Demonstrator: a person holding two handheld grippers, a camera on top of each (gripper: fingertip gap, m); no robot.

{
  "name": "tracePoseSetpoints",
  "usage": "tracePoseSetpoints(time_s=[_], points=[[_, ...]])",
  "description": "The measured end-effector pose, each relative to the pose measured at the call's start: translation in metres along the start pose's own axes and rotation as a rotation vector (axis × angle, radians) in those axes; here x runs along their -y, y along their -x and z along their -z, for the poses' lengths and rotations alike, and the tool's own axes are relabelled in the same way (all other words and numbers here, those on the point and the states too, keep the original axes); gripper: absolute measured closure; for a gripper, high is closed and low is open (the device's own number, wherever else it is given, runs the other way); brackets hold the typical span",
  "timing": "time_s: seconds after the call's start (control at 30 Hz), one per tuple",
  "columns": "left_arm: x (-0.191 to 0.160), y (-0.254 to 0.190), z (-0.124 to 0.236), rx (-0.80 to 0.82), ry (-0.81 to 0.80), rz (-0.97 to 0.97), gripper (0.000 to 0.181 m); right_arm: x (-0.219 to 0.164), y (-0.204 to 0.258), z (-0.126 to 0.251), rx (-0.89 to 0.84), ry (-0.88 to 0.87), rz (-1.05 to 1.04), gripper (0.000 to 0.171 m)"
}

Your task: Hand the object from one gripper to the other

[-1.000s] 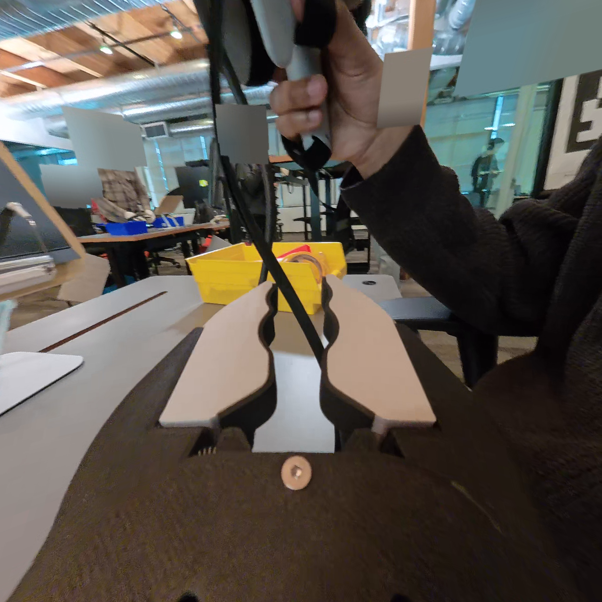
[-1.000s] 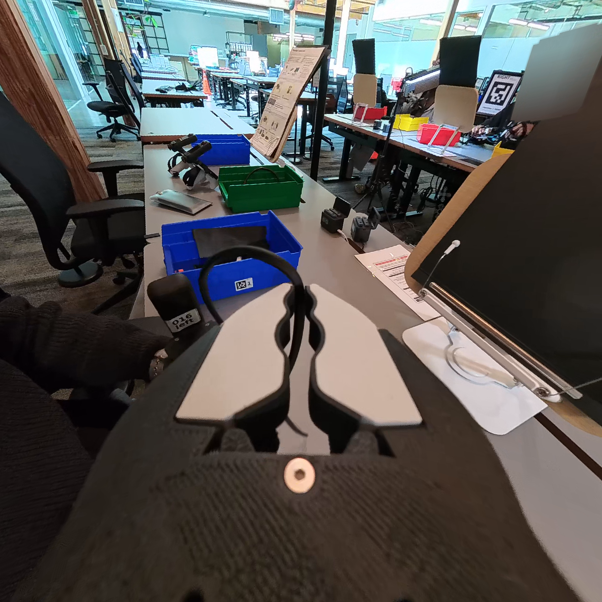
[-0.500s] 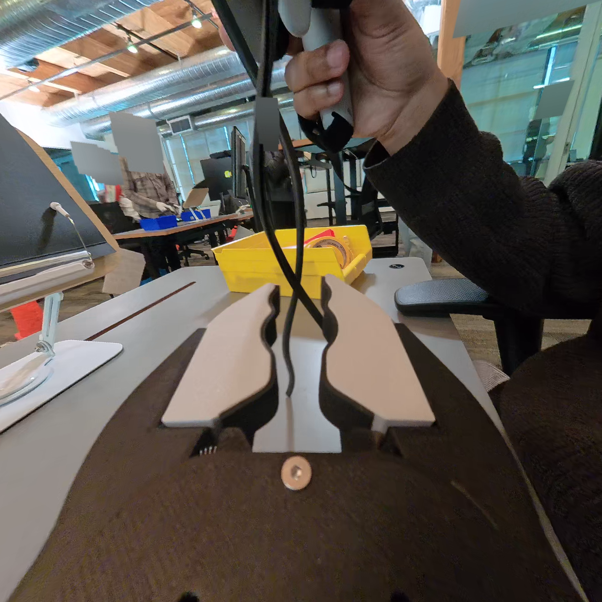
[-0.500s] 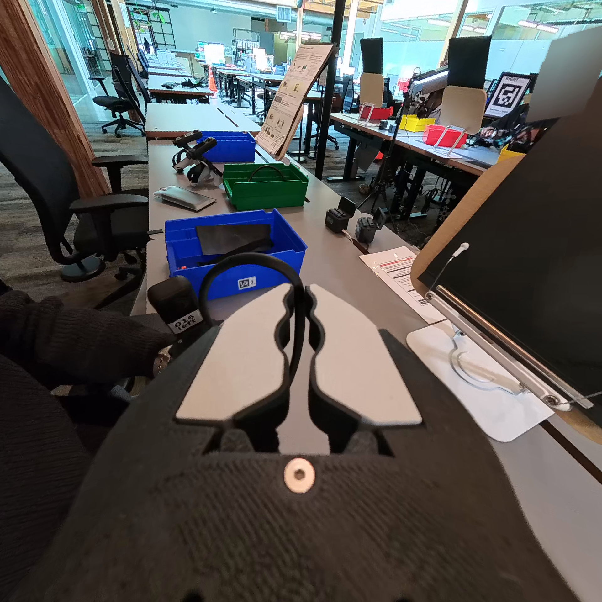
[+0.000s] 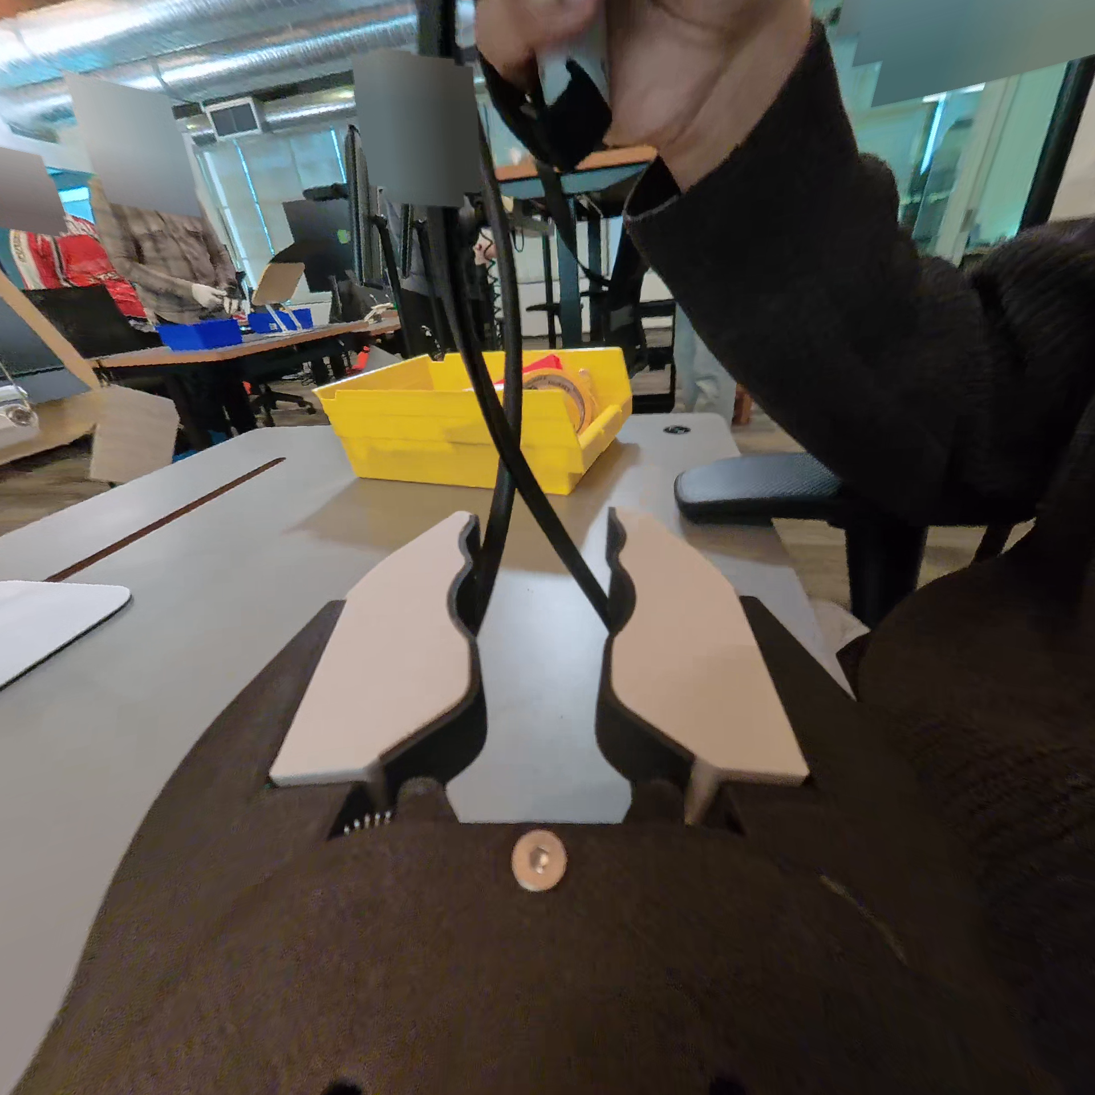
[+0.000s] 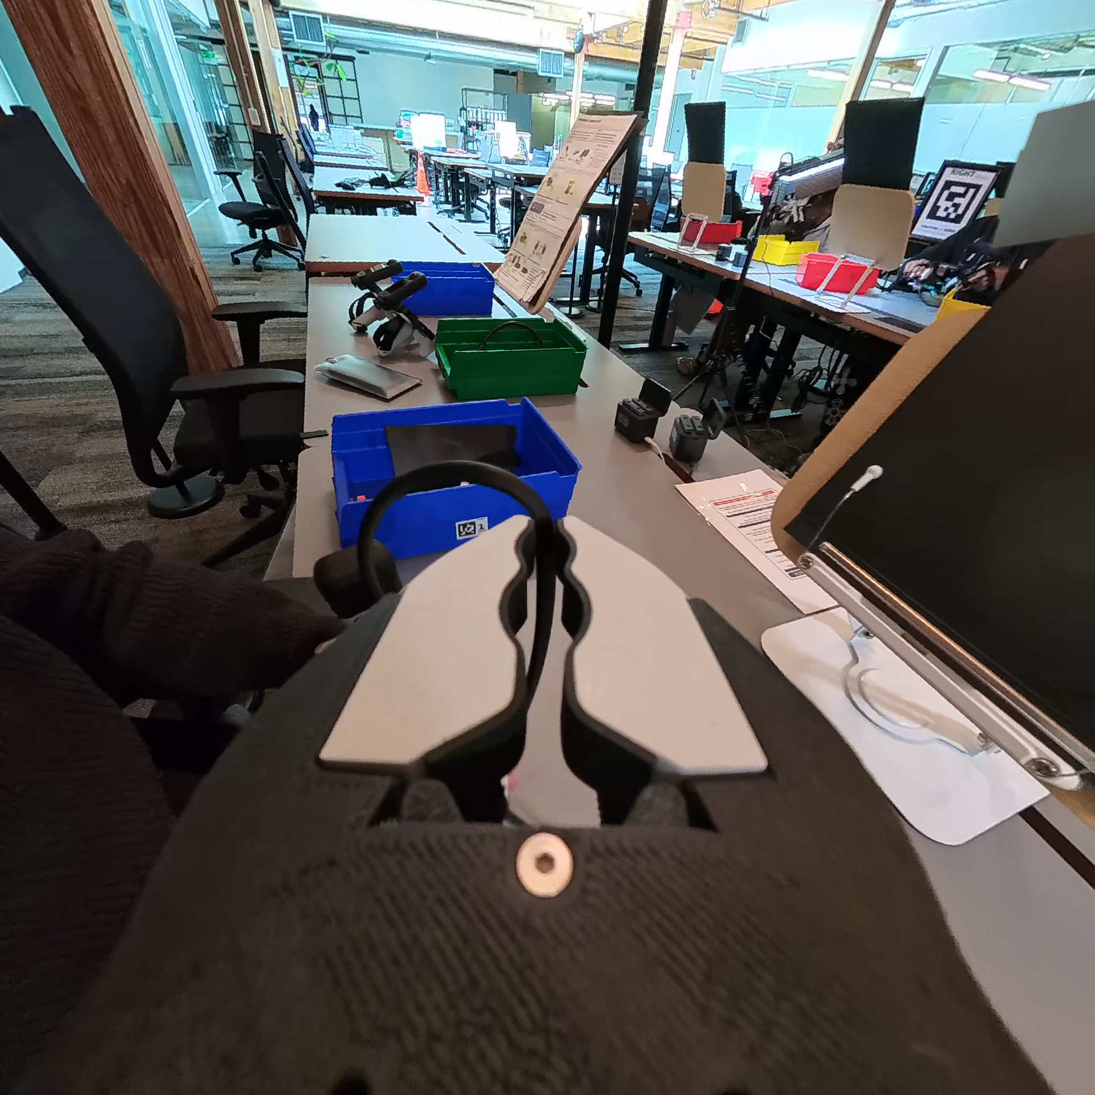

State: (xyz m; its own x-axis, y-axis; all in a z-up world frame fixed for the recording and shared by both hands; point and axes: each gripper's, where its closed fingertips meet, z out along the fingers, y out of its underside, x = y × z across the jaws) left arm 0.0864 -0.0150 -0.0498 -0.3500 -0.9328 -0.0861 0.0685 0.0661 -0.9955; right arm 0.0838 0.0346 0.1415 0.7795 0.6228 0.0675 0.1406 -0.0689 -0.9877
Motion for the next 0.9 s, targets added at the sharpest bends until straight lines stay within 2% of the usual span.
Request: tracePoseSetpoints(time_s=[0.37, 0.67, 0.77, 0.9], points=[[-0.005, -0.001, -0.002, 0.006, 0.033, -0.030, 0.170, 0.000, 0.001, -0.001, 0.003, -0.004, 0.002, 0.165], [-0.002, 0.006, 0.001, 0.018, 0.028, 0.032, 0.172, -0.009, -0.009, -0.005, -0.009, 0.008, -0.014, 0.164], [-0.004, 0.014, 0.002, 0.039, 0.044, 0.101, 0.172, -0.021, -0.023, -0.008, -0.075, 0.062, 0.002, 0.163], [-0.007, 0.025, 0.006, 0.068, 0.053, 0.189, 0.172, -0.046, -0.056, -0.008, -0.252, 0.187, 0.059, 0.163]])
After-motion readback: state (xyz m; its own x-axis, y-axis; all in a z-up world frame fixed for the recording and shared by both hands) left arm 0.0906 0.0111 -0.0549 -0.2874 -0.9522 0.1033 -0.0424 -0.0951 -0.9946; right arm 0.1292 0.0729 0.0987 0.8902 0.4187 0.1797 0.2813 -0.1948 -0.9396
